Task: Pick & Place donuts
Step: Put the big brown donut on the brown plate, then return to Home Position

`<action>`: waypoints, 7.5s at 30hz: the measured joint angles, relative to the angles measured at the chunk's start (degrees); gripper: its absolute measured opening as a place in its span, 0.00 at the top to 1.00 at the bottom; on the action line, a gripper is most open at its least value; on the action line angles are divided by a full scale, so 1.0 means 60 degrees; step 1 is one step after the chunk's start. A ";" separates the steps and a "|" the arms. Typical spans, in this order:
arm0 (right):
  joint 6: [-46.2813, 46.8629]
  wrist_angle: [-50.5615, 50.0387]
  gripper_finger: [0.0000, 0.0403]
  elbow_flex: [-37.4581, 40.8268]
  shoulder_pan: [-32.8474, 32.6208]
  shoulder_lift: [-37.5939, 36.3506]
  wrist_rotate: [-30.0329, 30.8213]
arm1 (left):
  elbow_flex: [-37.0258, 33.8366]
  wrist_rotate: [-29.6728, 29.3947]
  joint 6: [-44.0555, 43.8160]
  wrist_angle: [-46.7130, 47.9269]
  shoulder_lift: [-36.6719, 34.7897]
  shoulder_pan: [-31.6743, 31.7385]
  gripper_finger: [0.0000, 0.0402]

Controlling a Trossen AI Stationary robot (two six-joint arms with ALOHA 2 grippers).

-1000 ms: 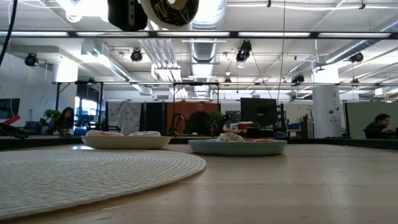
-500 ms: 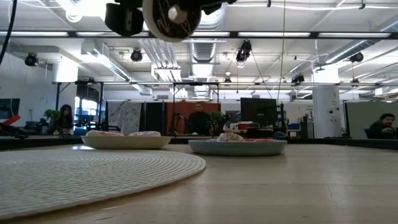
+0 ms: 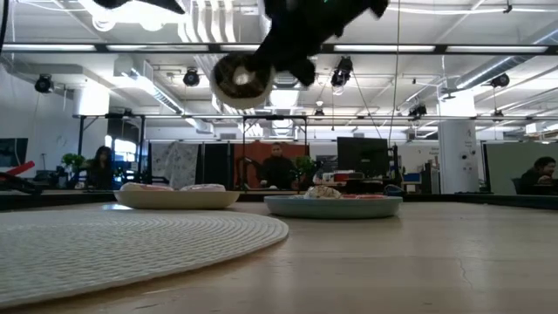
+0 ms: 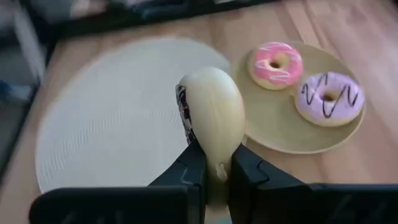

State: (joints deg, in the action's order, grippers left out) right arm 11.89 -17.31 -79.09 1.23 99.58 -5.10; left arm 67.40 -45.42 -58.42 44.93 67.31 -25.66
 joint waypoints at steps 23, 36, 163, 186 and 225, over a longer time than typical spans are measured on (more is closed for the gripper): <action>0.4920 -0.0368 0.93 -0.4947 0.1938 0.6021 -0.3310 | 0.0195 -0.4679 0.0031 0.0026 -0.0190 -0.2206 0.59; 0.2118 -0.2414 0.74 -0.6447 0.1889 0.6410 -0.1627 | 0.0134 -0.4691 0.0376 0.0199 -0.0201 -0.2195 0.59; 0.3004 -0.1020 0.42 1.0020 0.1129 -1.6578 0.1607 | -1.0833 0.4331 0.4273 -0.7828 -1.0656 0.3670 0.64; 0.3597 0.1443 0.42 1.2324 0.1105 -1.5554 0.1100 | -1.1112 0.4092 0.4890 -0.7990 -1.0732 0.3681 0.64; 0.3589 0.3208 0.42 1.3096 -0.0353 -1.6507 0.1104 | -1.1171 0.4109 0.5288 -0.8089 -1.1218 0.3762 0.64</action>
State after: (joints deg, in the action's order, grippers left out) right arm 33.43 1.93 -0.51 -0.89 0.54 1.52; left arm 0.38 -20.76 -26.69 -3.60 0.00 -3.09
